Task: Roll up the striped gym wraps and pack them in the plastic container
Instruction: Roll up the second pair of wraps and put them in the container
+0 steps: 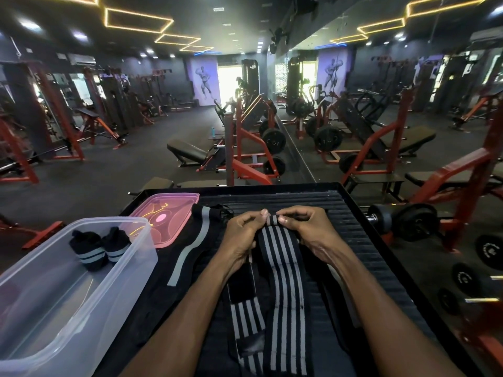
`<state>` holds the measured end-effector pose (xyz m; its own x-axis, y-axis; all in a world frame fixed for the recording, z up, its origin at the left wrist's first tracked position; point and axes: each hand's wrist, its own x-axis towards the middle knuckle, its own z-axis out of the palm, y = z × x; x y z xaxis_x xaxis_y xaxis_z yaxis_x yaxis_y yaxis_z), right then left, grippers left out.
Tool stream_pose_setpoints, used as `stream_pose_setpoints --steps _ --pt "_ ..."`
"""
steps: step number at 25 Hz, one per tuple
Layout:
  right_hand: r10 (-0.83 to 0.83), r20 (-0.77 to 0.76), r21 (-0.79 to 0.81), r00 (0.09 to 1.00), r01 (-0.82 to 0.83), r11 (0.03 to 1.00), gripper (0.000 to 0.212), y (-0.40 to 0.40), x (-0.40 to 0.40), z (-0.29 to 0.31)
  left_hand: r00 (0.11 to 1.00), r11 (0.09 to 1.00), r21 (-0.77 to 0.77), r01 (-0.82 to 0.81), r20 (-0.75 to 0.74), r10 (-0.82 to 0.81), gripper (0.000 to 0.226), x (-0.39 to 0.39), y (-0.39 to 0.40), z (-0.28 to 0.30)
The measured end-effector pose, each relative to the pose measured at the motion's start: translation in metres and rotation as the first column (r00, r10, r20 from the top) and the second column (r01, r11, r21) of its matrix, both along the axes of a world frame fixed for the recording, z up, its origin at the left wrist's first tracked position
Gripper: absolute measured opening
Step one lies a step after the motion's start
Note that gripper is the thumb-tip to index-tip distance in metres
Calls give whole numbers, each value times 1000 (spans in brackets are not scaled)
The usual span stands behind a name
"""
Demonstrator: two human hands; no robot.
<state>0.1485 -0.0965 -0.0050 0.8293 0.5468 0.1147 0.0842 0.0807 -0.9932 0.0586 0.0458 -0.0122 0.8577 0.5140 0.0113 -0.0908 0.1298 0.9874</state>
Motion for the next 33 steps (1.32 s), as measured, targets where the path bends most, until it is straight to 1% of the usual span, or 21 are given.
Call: stream_pose_setpoints --steps 2,5,7,9,11,12,15,17,18,20,21,23,25,26,28,30,31,33 --pt "11 -20 4 1000 -11 1000 13 1 -1 0 999 991 125 -41 33 37 7 0 -1 -2" --pt "8 -77 -2 997 -8 1000 7 2 -3 0 994 971 230 -71 98 50 16 -1 -1 -2" --pt "8 -53 11 999 -8 1000 6 1 -3 0 993 972 220 -82 100 61 14 0 1 -2" --pt "13 8 24 1000 -13 1000 10 1 -1 0 997 991 122 -50 57 43 6 1 1 -2" --pt "28 21 43 999 -28 999 15 1 -2 0 1000 999 53 -8 13 7 17 2 0 -3" --pt "26 10 41 1000 -26 999 15 1 -3 0 1000 998 61 -19 11 19 16 2 0 -3" --pt "23 -74 19 997 -22 1000 7 1 -6 2 995 989 115 -91 54 85 7 3 1 -2" --pt "-10 -99 5 995 10 1000 16 0 -6 4 993 985 144 -98 81 87 9 3 1 -1" --pt "-42 -83 0 996 42 999 16 0 -5 4 993 983 158 -98 86 85 10 2 1 0" --pt "-130 -29 -5 991 130 992 9 1 -3 3 991 979 175 -100 106 83 13 2 1 -1" --pt "-172 -7 -7 985 172 985 10 2 -2 2 990 978 182 -102 114 82 14 3 1 -1" --pt "-244 38 -28 969 245 969 22 4 2 0 990 974 204 -102 114 80 17 3 2 -2" --pt "-265 102 -58 959 272 961 26 3 5 1 992 969 229 -91 111 67 19 3 2 -3" --pt "-231 129 -61 964 240 969 21 1 5 2 992 967 240 -82 111 56 20 2 1 -2" --pt "-84 162 -72 983 96 993 12 -2 3 3 993 967 246 -59 114 32 22 1 0 -1" --pt "51 172 -117 984 -31 993 16 -2 2 0 993 975 218 -31 118 5 25 0 0 0" --pt "82 166 -124 983 -62 990 17 -1 2 -2 993 978 209 -20 116 -5 27 -1 0 1" --pt "74 159 -101 985 -58 993 19 1 4 -5 994 983 182 2 109 -22 29 -2 0 2"
